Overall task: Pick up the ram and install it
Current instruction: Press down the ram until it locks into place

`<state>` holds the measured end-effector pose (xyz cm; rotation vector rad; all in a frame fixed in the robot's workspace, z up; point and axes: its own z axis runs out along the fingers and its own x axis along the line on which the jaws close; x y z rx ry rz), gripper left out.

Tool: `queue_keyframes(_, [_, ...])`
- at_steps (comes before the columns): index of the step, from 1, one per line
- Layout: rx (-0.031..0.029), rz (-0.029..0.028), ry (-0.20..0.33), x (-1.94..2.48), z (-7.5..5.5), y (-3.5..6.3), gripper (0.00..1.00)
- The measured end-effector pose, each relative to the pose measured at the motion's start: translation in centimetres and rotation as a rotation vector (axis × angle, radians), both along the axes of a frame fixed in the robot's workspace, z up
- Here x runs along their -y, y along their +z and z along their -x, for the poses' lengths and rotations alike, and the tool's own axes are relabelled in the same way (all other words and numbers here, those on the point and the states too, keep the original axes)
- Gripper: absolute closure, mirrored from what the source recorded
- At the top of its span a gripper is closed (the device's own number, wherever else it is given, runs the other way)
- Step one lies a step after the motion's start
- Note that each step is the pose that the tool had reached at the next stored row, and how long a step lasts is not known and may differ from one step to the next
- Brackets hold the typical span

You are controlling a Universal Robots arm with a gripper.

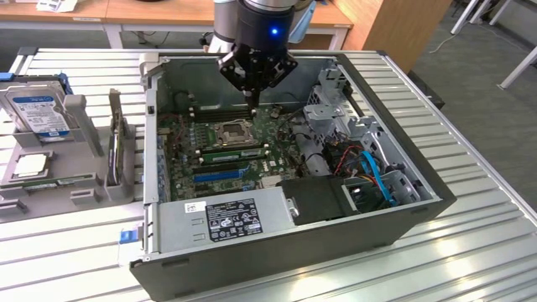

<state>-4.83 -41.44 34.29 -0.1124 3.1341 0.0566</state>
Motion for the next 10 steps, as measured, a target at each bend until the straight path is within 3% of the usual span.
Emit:
queue_keyframes(4, [0.0000,-0.0001,-0.052,0.00,0.00,-0.02,0.90])
queue_keyframes(10, [0.0001,-0.0001,-0.053,0.00,0.04,-0.02,0.90])
